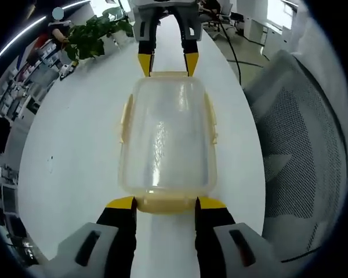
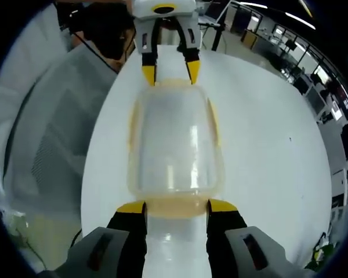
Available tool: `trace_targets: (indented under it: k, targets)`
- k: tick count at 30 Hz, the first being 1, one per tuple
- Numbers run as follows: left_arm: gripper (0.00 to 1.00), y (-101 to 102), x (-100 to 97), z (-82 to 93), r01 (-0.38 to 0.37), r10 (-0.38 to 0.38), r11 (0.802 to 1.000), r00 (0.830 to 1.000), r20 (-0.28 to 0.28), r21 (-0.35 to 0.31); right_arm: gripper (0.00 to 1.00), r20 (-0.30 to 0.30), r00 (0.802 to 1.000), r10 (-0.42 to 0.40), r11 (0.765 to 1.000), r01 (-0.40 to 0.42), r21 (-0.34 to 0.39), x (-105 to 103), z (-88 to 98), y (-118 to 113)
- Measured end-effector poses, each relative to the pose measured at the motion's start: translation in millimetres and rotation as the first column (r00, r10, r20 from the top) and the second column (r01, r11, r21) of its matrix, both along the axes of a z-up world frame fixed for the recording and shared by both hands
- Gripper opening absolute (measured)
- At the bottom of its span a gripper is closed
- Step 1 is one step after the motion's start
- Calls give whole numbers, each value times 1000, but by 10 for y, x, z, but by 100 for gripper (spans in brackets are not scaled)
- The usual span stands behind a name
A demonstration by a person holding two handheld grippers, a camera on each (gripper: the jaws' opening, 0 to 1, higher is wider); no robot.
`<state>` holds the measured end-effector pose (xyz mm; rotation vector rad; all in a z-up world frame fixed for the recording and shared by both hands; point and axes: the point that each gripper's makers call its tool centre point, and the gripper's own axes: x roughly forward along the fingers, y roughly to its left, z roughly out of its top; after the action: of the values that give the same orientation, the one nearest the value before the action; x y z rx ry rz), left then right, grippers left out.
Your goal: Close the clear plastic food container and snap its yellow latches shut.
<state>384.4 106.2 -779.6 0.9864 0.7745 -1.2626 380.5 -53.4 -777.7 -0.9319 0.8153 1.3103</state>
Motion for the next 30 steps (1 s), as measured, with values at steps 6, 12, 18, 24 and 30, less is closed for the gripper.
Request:
trace_targets:
  k: [6,12,18,24,30]
  targets:
    - [38,-100,2,-15,-4,3,1000,1000,-9,-14,38,-4,1000,-1,1000,1,4,13,-3,-102]
    - [38,-213,16,-22,-2,2,1000,1000,-13,-17,38,-6,1000,1,1000,-1,1,20,4,-208]
    - [38,-330,24,-25,1,-2,1000,1000,-18,-24,38,-8,1000,2,1000,-2,-4,28,-13,-321]
    - [38,-420,27,-31,3,-4,1000,1000,-24,-29,38,-11,1000,0,1000,0,-6,34,-13,-422]
    - [38,-540,47,-43,6,-7,999,1000,-29,-36,38,-16,1000,0,1000,0,-13,46,-26,-536]
